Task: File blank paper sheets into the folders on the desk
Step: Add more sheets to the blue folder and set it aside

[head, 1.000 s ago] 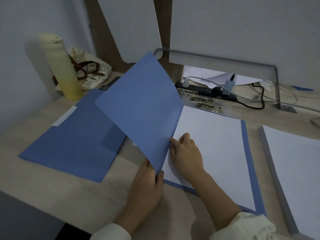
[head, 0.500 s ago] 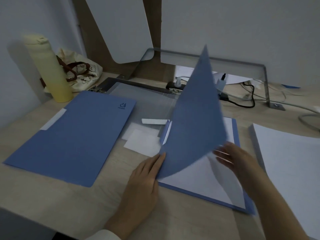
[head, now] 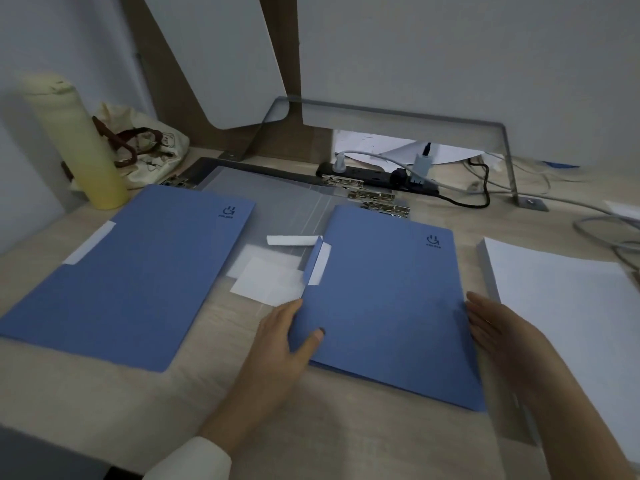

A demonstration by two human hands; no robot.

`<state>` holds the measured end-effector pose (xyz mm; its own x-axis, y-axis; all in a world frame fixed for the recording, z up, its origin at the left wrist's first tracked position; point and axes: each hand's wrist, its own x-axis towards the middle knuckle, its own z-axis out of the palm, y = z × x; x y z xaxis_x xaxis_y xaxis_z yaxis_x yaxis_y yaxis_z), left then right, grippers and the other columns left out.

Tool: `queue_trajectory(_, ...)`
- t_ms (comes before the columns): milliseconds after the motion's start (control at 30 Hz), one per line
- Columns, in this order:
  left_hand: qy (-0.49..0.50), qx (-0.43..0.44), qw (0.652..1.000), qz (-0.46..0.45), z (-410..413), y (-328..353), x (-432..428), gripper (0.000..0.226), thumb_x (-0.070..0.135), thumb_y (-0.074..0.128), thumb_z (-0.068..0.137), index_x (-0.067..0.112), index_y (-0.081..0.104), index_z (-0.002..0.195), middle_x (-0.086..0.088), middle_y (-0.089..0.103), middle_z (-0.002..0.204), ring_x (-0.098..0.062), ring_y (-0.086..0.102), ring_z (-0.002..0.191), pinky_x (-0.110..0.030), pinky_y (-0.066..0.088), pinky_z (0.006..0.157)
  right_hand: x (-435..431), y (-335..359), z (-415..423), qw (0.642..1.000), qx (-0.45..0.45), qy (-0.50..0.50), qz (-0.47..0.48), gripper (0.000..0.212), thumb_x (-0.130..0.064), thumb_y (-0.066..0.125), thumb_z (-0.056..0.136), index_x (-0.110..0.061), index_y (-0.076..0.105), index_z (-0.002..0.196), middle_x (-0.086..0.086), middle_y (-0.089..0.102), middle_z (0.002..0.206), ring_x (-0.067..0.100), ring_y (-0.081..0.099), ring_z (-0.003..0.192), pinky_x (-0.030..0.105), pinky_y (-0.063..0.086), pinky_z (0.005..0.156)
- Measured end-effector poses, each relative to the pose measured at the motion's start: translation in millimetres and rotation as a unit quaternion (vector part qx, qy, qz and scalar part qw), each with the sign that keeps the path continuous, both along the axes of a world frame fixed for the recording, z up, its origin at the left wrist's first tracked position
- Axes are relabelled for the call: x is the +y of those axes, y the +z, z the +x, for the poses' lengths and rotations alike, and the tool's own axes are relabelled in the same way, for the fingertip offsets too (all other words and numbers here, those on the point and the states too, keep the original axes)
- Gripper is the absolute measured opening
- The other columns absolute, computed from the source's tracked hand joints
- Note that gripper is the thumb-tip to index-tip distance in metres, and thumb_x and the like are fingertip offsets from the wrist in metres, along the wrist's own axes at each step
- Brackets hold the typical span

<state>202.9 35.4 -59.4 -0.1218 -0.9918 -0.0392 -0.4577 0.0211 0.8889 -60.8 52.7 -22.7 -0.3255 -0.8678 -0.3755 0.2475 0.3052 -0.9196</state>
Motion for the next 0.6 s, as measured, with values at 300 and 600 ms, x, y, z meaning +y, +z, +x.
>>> queue_trajectory(300,-0.013,0.139,0.973,0.183,-15,26,-27,0.033,0.018,0.049,0.095,0.017,0.051,0.127,-0.004,0.064,0.119,-0.021,0.061,0.106,-0.038,0.048,0.097,4,-3,5,0.993,0.117,0.018,0.008,0.030,-0.023,0.049,0.093,-0.030,0.055,0.121,-0.004,0.052,0.126,0.016,0.048,0.111,0.031,0.036,0.094)
queue_trajectory(600,-0.018,0.238,0.964,0.120,-1,35,-7,0.030,0.018,0.050,0.093,0.026,0.054,0.122,0.003,0.067,0.113,-0.017,0.065,0.103,-0.034,0.052,0.091,9,13,12,0.991,0.126,0.037,0.008,0.026,-0.034,0.054,0.090,-0.025,0.061,0.114,0.005,0.070,0.101,0.031,0.067,0.089,0.044,0.053,0.080)
